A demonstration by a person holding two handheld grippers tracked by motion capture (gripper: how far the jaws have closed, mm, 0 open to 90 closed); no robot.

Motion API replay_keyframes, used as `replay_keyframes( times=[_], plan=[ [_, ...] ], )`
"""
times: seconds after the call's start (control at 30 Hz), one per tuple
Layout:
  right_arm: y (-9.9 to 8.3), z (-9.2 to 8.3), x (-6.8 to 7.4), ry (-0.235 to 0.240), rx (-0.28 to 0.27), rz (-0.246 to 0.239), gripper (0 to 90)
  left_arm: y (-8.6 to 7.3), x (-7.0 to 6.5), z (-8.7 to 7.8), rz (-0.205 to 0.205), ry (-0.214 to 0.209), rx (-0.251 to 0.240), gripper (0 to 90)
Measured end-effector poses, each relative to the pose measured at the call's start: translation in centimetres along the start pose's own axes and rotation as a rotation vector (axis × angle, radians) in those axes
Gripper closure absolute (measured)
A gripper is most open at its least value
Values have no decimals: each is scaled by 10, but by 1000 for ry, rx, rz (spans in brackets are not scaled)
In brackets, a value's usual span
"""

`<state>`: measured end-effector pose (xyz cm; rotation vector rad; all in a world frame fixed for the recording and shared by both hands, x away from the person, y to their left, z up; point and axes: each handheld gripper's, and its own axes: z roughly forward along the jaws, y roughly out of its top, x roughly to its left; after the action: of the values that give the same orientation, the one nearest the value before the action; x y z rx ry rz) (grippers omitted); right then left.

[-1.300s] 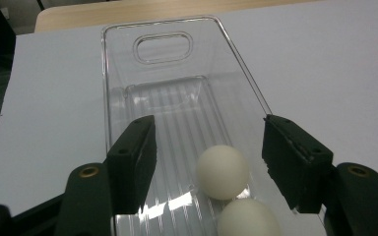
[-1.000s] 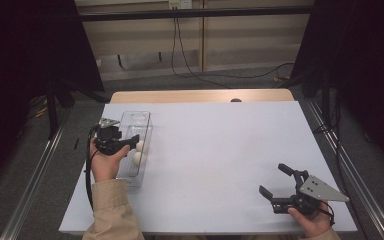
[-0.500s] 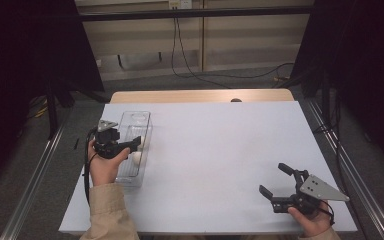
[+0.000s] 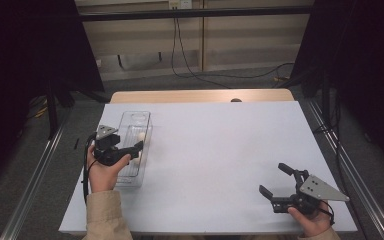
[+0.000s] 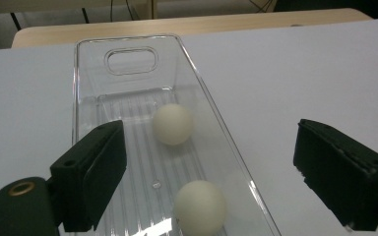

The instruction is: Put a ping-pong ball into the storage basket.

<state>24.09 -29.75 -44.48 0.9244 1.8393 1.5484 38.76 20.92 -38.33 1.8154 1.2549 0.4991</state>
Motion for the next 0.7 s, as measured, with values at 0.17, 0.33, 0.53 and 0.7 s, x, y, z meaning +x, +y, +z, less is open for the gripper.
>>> replay_keyframes(
  times=[0.17, 0.33, 0.53, 0.7],
  plan=[
    [0, 0, 0, 1, 0, -3, 44, -6, -1, -3, 0, -5, -12, 117],
    [0, 0, 1, 1, 1, -2, 44, -8, -4, -7, 3, -10, -34, 109],
    [0, 1, 1, 2, 1, -3, 44, -13, -8, -9, 25, -23, -32, 93],
    [1, 0, 1, 0, 0, -4, 44, -18, -11, -10, 29, -19, -51, 77]
  ],
)
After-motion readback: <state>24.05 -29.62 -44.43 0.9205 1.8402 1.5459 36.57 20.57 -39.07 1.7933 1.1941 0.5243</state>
